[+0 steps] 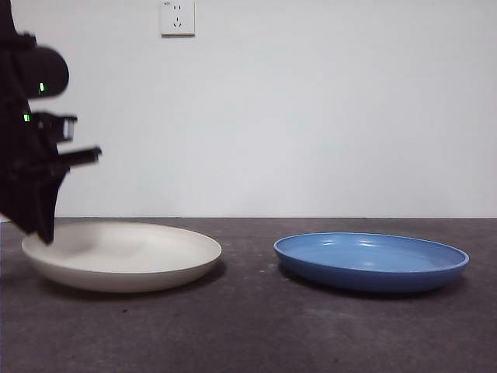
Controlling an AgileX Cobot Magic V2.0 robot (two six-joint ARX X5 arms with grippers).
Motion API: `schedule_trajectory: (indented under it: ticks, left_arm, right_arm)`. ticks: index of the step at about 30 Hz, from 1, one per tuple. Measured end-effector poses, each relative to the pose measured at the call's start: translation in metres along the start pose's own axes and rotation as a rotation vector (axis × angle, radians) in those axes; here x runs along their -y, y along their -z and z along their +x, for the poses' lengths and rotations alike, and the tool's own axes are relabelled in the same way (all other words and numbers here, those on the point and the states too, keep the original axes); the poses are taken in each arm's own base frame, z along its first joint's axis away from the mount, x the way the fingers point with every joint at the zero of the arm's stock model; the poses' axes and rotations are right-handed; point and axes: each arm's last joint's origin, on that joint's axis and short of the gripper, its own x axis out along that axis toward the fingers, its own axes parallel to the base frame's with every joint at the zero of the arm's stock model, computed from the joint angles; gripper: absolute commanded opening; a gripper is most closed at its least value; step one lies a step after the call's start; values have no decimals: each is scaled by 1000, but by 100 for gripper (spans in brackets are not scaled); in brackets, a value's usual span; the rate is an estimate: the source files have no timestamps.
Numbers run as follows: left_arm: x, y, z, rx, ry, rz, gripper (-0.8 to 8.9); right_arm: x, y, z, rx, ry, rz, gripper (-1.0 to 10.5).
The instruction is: Pick up the white plate, put it on the blue plate, put it on desk
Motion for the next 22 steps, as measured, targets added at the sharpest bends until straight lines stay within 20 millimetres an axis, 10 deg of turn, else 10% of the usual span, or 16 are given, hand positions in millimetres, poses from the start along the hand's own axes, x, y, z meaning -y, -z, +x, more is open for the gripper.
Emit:
schedule_trajectory:
  ticks: [10, 22]
  left_arm:
    - [28, -8, -83, 254, 149, 36, 14]
    - [105, -22, -71, 251, 286, 152, 15]
  right_arm:
    - [0, 0, 0, 2, 0, -1, 425]
    - [-3, -7, -9, 55, 35, 15, 425]
